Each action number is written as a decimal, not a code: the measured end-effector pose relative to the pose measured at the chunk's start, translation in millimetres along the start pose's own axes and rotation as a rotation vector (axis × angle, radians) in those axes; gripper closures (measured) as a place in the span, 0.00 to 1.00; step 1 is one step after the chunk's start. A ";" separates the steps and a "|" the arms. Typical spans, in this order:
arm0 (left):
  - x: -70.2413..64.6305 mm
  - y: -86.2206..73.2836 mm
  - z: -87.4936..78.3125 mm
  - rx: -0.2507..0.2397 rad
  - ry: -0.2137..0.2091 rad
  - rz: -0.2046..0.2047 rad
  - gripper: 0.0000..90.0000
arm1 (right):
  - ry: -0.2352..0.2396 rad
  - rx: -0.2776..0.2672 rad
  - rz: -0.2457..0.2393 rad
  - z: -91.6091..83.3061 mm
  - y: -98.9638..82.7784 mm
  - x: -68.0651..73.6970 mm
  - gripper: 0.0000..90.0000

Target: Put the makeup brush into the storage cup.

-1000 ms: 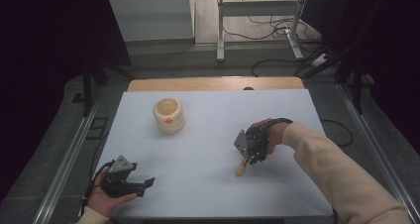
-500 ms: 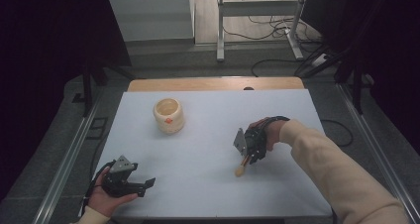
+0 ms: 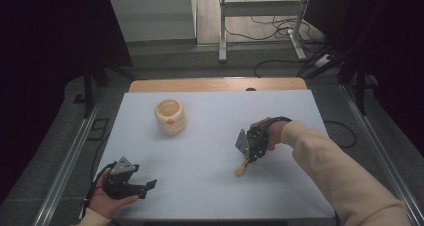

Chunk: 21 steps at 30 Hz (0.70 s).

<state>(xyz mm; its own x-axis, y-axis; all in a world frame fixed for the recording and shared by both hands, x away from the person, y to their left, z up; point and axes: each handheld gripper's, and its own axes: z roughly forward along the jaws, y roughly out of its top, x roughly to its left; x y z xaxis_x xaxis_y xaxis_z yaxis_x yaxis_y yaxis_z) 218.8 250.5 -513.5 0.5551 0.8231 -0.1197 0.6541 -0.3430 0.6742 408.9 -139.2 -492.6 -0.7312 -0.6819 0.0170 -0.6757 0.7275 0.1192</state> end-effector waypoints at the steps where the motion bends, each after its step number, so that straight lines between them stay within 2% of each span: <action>1: 0.0 0.0 0.0 0.000 0.000 0.000 0.15 | -0.001 0.003 -0.002 0.0 0.4 0.1 0.86; 7: -0.3 0.3 -1.3 -0.008 0.006 0.006 0.16 | -0.006 0.027 -0.007 -0.3 3.7 0.9 0.88; 10: 0.3 -0.1 -1.1 -0.009 0.006 0.004 0.16 | -0.024 0.026 -0.013 -0.7 4.8 0.4 0.88; 15: 0.7 -0.3 -1.1 -0.010 0.004 0.002 0.16 | -0.031 0.024 0.001 -5.6 6.5 0.8 0.88; 17: 0.7 -0.3 -1.0 -0.009 0.004 0.002 0.16 | -0.018 0.016 0.005 -8.0 6.5 1.9 0.88; 21: 1.3 0.0 -0.4 -0.007 0.002 0.005 0.16 | -0.042 0.011 0.021 -15.0 5.5 3.8 0.88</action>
<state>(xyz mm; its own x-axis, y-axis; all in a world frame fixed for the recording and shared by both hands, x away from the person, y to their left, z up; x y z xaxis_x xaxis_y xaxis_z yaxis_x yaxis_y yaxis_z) 219.4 251.8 -513.4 0.5571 0.8224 -0.1152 0.6477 -0.3435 0.6800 403.8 -139.0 -477.0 -0.7484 -0.6629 -0.0225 -0.6609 0.7425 0.1088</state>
